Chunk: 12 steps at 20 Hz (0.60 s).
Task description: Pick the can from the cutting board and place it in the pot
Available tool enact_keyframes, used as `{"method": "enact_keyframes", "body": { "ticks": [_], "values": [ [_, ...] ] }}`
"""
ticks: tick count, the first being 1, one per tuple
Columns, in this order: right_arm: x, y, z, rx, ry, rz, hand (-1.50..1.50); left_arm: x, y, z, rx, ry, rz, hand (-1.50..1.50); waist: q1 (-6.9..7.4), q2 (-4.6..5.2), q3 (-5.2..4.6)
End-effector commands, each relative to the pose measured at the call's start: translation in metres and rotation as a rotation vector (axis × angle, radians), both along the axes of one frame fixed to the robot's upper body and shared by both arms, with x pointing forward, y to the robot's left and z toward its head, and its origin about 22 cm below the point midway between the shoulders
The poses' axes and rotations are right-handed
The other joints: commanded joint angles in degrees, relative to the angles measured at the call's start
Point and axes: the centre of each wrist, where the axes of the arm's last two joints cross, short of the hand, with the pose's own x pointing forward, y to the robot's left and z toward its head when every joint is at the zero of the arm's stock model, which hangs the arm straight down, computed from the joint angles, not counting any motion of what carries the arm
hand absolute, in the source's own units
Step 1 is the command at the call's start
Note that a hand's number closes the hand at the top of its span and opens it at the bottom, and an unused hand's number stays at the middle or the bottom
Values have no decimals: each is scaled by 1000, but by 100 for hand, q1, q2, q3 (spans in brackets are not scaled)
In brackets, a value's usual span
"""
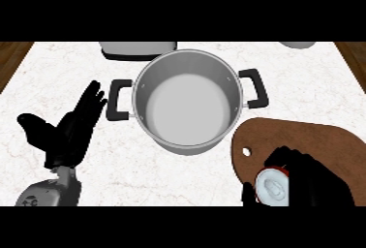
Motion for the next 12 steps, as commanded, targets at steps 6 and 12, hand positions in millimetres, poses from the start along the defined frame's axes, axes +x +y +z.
{"method": "enact_keyframes", "body": {
  "ticks": [6,12],
  "values": [
    [-39,38,73,-60,-309,113,150,3,-4,-3,18,1,-9,0,65,10,-2],
    [-20,63,97,14,-393,172,150,-5,-13,1,0,-2,-25,0,114,2,0]
  ]
}}
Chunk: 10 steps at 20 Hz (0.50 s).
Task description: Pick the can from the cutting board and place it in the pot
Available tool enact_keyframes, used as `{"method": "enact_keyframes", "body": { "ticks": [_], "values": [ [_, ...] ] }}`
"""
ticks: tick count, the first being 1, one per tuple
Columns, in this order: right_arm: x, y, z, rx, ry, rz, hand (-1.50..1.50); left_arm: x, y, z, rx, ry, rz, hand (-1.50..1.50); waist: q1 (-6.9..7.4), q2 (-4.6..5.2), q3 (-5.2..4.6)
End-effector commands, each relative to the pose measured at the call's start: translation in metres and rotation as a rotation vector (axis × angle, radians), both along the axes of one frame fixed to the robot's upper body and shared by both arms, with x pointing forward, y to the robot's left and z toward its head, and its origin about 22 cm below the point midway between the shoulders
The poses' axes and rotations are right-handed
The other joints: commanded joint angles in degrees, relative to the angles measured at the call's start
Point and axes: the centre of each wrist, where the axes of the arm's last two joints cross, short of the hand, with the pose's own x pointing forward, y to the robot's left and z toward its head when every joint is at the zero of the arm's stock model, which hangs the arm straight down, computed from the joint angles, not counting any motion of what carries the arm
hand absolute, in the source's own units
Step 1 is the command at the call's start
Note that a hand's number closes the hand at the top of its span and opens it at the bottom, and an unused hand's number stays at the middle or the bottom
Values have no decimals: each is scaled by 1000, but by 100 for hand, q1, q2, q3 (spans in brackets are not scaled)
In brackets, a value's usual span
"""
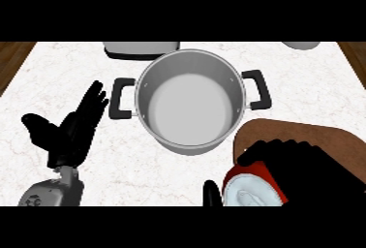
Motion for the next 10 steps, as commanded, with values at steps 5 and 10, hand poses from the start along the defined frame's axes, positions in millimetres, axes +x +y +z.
{"method": "enact_keyframes", "body": {
  "ticks": [5,10],
  "values": [
    [43,33,34,68,72,-93,150,5,-4,-1,-6,4,-21,0,75,14,-5],
    [89,48,46,106,115,-141,150,6,-19,-8,-7,5,-25,0,104,38,-1]
  ]
}}
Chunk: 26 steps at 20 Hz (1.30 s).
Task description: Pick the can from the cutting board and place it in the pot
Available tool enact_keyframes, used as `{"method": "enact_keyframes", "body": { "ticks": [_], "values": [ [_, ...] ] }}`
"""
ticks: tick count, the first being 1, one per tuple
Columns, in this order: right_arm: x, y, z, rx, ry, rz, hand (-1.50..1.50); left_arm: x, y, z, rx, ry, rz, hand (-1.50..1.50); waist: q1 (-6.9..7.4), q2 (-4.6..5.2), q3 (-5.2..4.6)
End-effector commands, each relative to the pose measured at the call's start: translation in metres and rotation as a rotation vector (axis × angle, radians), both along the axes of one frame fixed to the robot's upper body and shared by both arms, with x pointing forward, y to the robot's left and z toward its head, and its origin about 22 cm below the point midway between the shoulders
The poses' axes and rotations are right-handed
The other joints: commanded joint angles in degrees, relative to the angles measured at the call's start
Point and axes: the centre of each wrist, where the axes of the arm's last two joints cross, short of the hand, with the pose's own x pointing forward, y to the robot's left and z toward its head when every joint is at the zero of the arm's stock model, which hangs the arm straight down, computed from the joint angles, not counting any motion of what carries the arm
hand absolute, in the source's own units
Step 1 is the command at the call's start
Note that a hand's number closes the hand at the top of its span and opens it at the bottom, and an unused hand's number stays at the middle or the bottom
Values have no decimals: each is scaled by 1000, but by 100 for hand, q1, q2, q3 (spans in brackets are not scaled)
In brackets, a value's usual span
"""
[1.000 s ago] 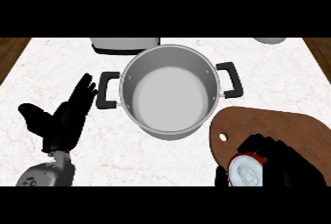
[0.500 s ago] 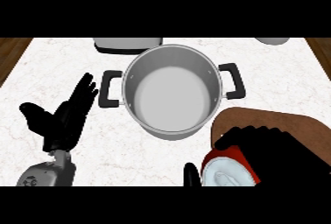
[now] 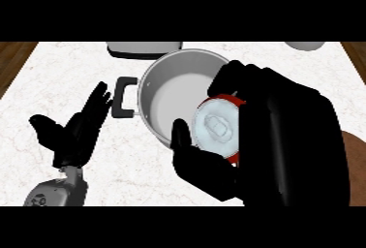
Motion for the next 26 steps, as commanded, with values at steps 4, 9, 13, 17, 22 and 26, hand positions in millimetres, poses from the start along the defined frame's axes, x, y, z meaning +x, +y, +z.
{"method": "enact_keyframes", "body": {
  "ticks": [4,9,13,17,22,26],
  "values": [
    [67,19,17,46,180,-163,150,3,13,12,1,9,-4,0,33,18,7],
    [88,33,-2,52,193,-137,150,-2,12,5,15,-2,14,0,-35,9,12],
    [112,42,-27,31,316,-71,150,3,0,2,-5,-4,-8,0,-20,23,12],
    [131,26,-52,263,401,-156,-150,4,-2,9,-5,-7,-23,0,93,45,14],
    [144,25,-75,434,416,-114,-150,3,-8,2,-8,-22,-10,0,109,58,15],
    [148,14,-62,588,221,-76,-150,0,3,14,-1,-28,12,0,48,25,20]
  ]
}}
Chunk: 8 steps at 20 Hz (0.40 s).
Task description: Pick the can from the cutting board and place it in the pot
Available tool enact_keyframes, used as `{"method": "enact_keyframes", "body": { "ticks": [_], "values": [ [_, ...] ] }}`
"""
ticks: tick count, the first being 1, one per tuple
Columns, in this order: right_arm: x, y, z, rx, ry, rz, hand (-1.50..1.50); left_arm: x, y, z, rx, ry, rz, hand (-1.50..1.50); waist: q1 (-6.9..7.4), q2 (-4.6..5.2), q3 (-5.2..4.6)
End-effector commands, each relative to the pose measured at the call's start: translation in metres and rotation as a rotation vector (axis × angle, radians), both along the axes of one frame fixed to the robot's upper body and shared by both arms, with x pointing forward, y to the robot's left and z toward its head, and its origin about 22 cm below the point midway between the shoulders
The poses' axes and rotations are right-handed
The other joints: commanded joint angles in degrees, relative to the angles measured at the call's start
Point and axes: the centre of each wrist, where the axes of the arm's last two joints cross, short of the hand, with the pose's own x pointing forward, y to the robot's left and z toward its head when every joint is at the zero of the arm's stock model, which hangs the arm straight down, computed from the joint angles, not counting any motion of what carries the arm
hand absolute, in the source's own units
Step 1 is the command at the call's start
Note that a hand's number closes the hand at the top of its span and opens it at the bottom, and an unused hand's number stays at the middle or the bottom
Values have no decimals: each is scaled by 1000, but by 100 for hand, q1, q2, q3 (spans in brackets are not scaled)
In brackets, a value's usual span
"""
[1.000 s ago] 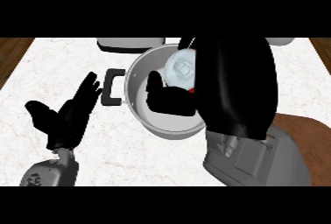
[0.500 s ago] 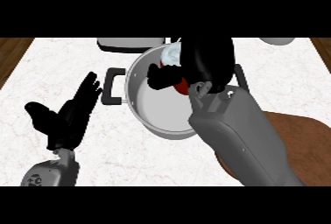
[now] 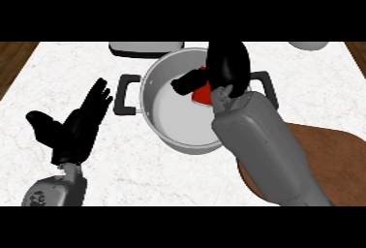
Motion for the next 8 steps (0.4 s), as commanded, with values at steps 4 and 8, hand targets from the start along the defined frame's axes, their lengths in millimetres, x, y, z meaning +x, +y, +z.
{"method": "enact_keyframes", "body": {
  "ticks": [4,8],
  "values": [
    [-3,-1,13,245,-297,-158,-150,-1,12,-4,1,12,-1,0,-103,-29,-3],
    [-7,-30,9,292,-360,-264,-150,-16,17,1,16,12,23,0,-206,-70,2]
  ]
}}
